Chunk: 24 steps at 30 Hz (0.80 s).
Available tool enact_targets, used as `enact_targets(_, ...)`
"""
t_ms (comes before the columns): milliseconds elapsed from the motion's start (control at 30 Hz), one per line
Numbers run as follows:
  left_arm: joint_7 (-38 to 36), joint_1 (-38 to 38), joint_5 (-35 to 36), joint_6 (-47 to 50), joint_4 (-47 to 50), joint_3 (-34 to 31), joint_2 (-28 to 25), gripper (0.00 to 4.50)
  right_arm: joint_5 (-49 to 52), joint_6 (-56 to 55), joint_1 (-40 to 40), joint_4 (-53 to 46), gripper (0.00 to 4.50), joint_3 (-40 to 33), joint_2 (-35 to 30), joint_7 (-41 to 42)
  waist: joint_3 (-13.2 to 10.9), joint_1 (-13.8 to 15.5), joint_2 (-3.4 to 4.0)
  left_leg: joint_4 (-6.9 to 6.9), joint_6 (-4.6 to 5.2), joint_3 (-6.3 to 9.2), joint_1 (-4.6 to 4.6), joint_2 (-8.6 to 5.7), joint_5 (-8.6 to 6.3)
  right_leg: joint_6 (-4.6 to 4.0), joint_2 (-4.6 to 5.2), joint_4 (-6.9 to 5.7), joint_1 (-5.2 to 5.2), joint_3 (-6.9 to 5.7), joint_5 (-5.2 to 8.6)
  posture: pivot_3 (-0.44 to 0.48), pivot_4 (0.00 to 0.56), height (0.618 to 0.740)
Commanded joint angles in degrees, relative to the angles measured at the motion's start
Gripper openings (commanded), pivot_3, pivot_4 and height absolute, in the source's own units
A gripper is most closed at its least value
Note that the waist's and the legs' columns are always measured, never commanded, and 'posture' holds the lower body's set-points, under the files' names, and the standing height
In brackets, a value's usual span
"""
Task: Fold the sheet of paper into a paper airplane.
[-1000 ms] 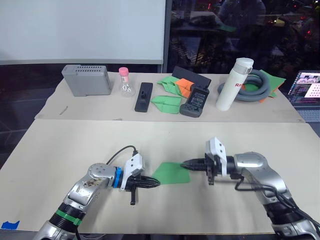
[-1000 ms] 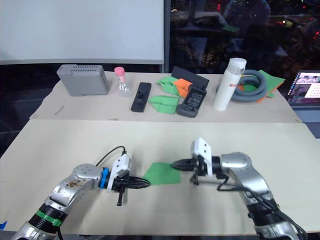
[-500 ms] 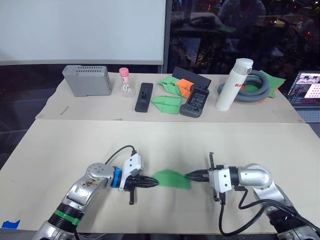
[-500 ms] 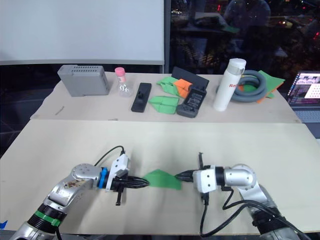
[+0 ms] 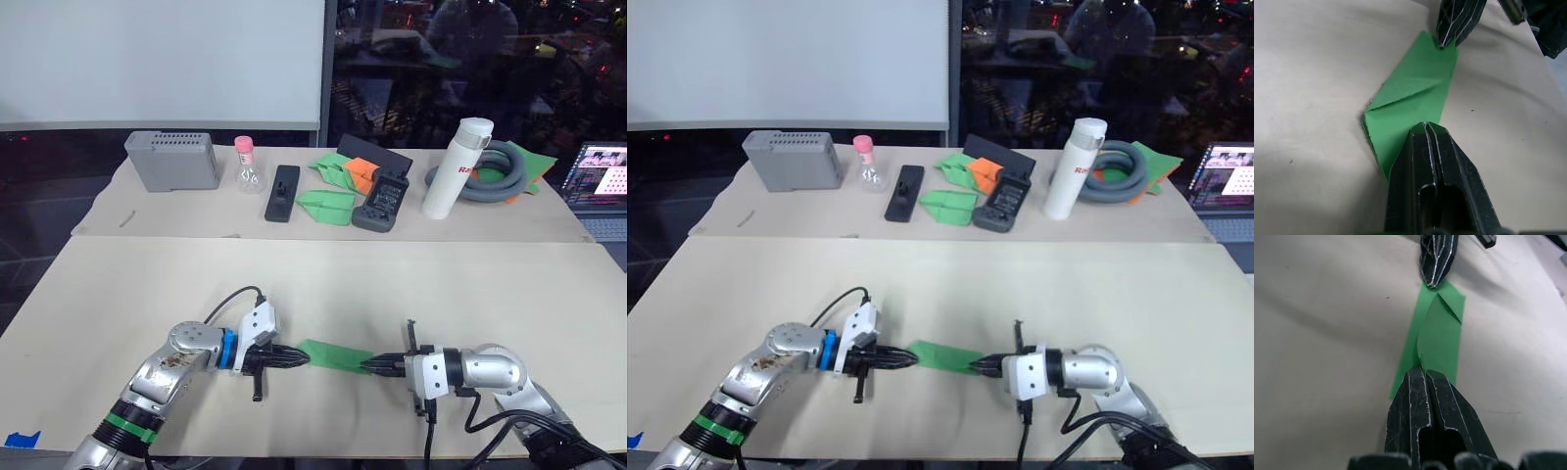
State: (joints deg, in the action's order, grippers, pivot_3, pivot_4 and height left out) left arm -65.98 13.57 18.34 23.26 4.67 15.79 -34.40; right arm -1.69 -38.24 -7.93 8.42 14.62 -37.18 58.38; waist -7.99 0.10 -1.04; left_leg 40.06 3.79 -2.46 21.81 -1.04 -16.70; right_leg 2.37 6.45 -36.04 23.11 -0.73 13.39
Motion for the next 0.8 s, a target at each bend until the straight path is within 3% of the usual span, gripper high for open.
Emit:
enact_targets(33,0.5,0.0,-0.4,0.7,0.1,-0.5,-0.6,0.00,-6.0,-3.2,-0.4,4.0,0.03,0.6,-0.4,-4.0,0.0,0.0,0.00,-0.02,-0.02,0.00,-0.04,0.00,0.01,0.00,0.00,0.00,-0.03,0.01,0.00,0.000,0.150,0.740)
enact_targets(233,0.7,1.2,1.8,2.1,0.2,-2.8,0.1,0.00,-10.7,-8.3,-1.4,8.3,0.03,1.9,-1.5,-8.4,0.0,-0.3,-0.03,-0.13,-0.05,0.00,-0.50,0.02,0.02,-0.06,0.01,0.02,-0.44,0.03,0.03,0.000,0.150,0.740)
enact_targets(433,5.2,6.6,8.5,6.4,0.0,-8.6,7.2,0.00,-11.6,-9.8,-1.9,10.1,0.03,4.3,-2.0,-9.8,0.1,-0.4,-0.23,-0.17,-0.05,0.09,-0.71,0.05,0.02,-0.08,0.04,0.10,-0.74,0.00,0.04,0.000,0.150,0.740)
enact_targets(567,5.6,7.8,7.3,6.8,0.5,-5.8,9.3,0.00,-11.6,-9.3,-2.2,10.1,0.03,5.2,-2.4,-10.5,0.1,-0.9,-0.24,-0.24,-0.07,0.10,-0.74,0.05,0.02,-0.07,0.05,0.11,-0.77,0.02,0.04,0.000,0.150,0.740)
enact_targets(700,4.7,7.3,0.2,1.1,-2.4,0.2,8.2,0.00,-11.1,-8.6,-2.3,9.8,0.03,5.2,-2.6,-11.5,0.1,-0.8,-0.24,-0.28,-0.09,0.10,-0.74,0.06,0.03,-0.08,0.04,0.17,-0.78,0.01,0.04,0.000,0.150,0.740)
enact_targets(800,3.9,7.0,-0.6,0.5,-3.5,1.6,8.4,0.00,-10.9,-8.4,-2.3,9.4,0.03,5.3,-3.0,-11.8,0.1,-0.9,-0.25,-0.28,-0.08,0.10,-0.74,0.06,0.02,-0.10,0.06,0.19,-0.79,0.03,0.05,0.000,0.150,0.740)
